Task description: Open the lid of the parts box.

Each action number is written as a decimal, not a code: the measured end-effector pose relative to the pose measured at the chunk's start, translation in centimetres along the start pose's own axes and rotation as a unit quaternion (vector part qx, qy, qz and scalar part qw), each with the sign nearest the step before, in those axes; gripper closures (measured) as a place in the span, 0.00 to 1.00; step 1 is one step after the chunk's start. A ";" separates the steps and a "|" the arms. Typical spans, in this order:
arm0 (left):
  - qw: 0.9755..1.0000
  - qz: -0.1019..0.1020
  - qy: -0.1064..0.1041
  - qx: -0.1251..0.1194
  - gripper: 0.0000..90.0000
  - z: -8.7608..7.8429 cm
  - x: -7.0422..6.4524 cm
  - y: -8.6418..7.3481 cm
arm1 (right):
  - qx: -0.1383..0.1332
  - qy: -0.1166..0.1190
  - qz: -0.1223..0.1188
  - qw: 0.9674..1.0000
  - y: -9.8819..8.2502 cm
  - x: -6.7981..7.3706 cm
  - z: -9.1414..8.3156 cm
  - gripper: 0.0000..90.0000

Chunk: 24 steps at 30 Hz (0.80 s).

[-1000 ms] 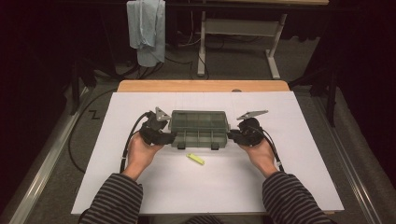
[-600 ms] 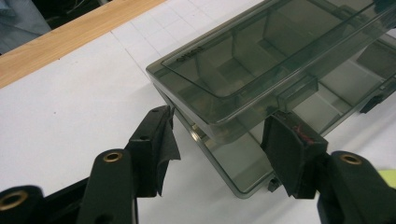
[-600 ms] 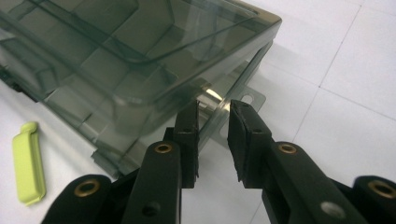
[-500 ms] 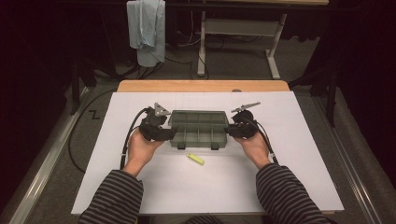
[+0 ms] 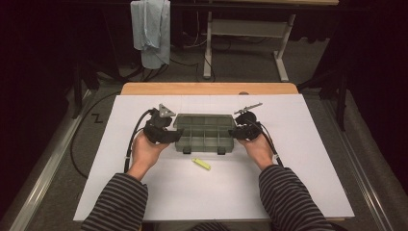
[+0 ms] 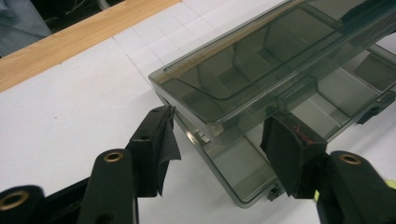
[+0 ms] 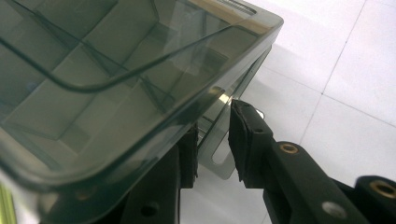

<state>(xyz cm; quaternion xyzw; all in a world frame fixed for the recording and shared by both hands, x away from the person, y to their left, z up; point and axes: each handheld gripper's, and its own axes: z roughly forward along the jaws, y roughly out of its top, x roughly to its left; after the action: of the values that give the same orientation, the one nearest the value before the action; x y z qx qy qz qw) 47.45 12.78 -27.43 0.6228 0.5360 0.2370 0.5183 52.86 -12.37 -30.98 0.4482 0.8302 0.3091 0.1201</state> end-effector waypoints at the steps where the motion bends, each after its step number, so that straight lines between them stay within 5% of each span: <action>1: 1.000 -0.001 0.001 -0.002 0.48 0.1 0.0 0.0 | 0.002 0.000 -0.002 1.000 0.1 0.0 0.0 0.83; 24: 1.000 -0.003 0.012 -0.017 0.50 2.0 0.3 1.4 | 0.019 0.008 0.000 1.000 0.5 -0.2 0.0 0.83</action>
<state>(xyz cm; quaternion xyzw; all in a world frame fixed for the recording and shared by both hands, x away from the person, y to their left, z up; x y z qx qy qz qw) 49.89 12.46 -26.94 0.6098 0.5397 0.2519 0.5229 53.29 -12.36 -30.73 0.4480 0.8368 0.2967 0.1047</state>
